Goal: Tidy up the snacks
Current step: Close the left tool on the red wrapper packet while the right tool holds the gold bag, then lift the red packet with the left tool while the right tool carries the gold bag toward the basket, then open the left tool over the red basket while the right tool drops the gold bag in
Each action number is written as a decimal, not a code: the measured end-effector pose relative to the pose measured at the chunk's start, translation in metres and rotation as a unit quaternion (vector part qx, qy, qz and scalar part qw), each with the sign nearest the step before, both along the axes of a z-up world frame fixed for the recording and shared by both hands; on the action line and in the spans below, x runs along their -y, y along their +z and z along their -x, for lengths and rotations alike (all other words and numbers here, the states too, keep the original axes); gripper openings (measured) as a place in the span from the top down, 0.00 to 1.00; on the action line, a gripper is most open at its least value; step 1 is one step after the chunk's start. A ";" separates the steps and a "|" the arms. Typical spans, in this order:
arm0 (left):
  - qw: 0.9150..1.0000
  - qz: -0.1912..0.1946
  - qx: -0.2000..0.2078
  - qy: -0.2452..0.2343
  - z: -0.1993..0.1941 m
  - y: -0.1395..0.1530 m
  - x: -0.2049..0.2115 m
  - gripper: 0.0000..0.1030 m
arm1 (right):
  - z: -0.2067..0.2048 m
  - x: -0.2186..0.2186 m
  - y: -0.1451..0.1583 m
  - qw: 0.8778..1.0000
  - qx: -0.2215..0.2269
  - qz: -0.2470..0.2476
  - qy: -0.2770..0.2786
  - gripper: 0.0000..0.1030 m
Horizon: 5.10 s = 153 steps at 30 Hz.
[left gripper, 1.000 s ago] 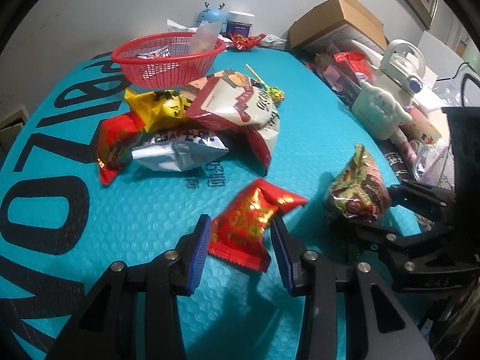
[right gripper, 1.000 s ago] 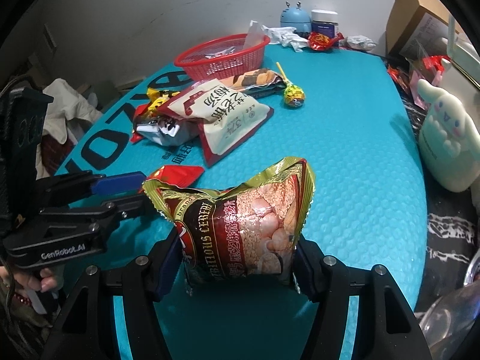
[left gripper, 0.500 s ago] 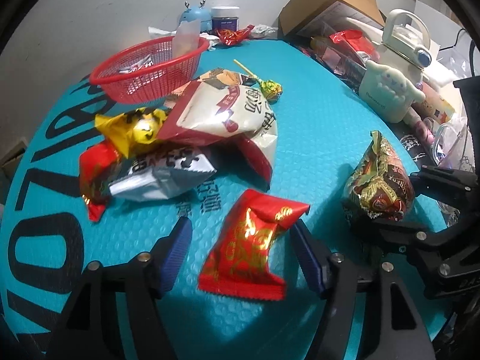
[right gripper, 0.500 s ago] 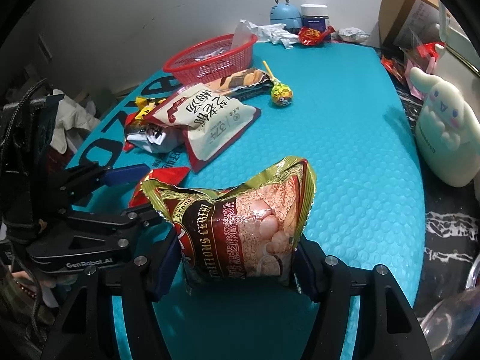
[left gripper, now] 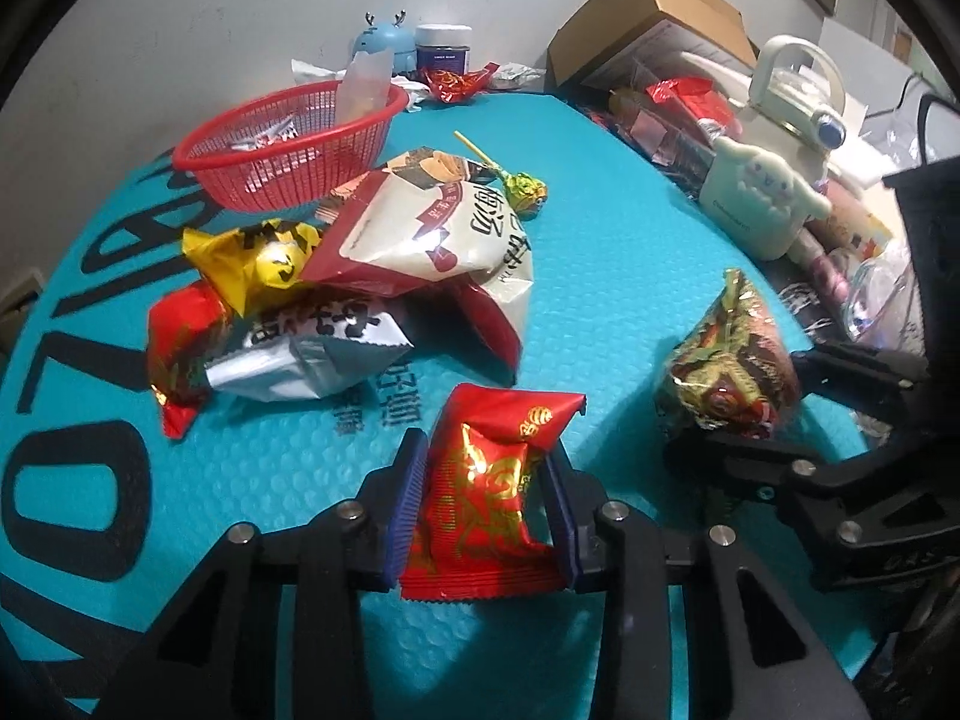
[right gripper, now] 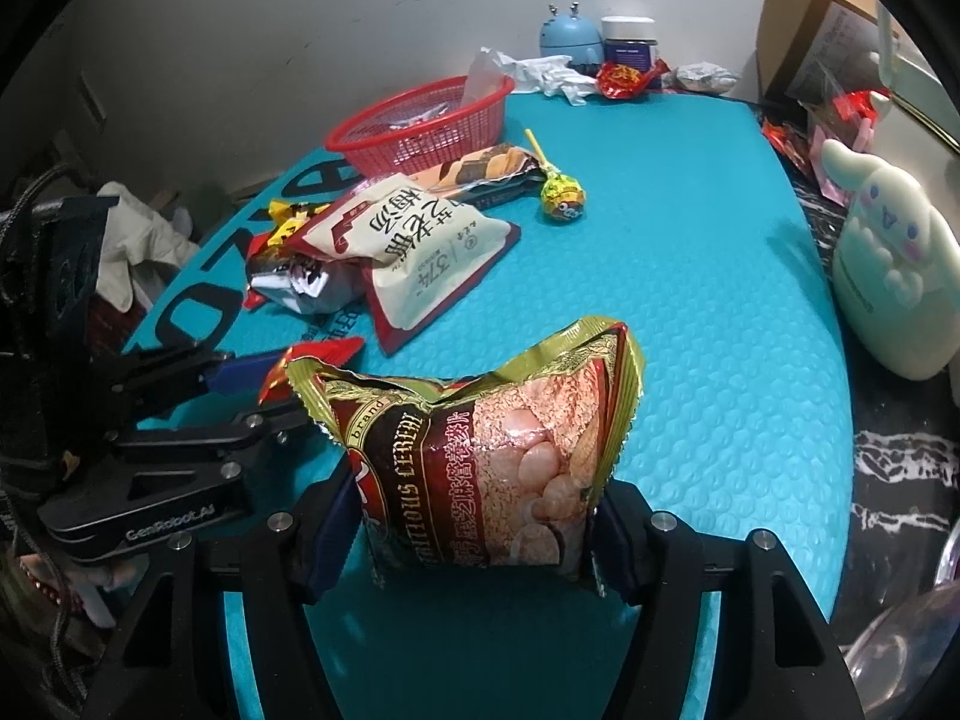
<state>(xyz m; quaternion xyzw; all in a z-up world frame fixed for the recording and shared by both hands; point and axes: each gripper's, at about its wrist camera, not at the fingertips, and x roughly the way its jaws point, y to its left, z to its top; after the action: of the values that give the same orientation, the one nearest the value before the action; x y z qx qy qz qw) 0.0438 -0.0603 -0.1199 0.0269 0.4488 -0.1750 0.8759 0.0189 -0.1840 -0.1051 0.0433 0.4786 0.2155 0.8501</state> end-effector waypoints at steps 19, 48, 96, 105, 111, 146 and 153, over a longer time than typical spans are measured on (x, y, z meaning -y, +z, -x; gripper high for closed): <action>0.999 0.038 0.017 0.013 0.030 0.018 -0.016 0.73 | 0.022 -0.014 0.013 1.000 0.003 -0.017 0.008 0.43; 0.983 0.086 0.161 0.005 0.042 0.136 -0.030 0.73 | 0.020 -0.025 0.108 0.994 0.107 -0.016 0.026 0.43; 0.972 0.041 0.216 0.080 -0.202 0.159 -0.068 0.73 | -0.228 -0.058 0.137 0.980 0.198 -0.003 0.004 0.43; 0.985 0.017 0.145 0.096 -0.240 0.111 -0.073 0.73 | -0.254 -0.062 0.108 0.989 0.146 -0.010 0.002 0.43; 0.988 -0.012 0.106 0.114 -0.256 0.090 -0.073 0.73 | -0.269 -0.067 0.084 0.994 0.109 -0.021 0.004 0.43; 0.985 -0.048 0.045 0.161 -0.265 0.089 -0.088 0.33 | -0.266 -0.087 0.078 0.995 0.099 -0.011 0.033 0.25; 0.984 -0.040 0.069 0.161 -0.253 0.109 -0.088 0.33 | -0.261 -0.086 0.086 0.994 0.100 -0.017 0.035 0.25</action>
<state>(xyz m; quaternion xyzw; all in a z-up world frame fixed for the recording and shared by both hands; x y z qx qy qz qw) 0.2965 0.0277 -0.0111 0.0016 0.3922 -0.0117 0.9198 0.2795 -0.0976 -0.0191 0.0193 0.3891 0.2568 0.8845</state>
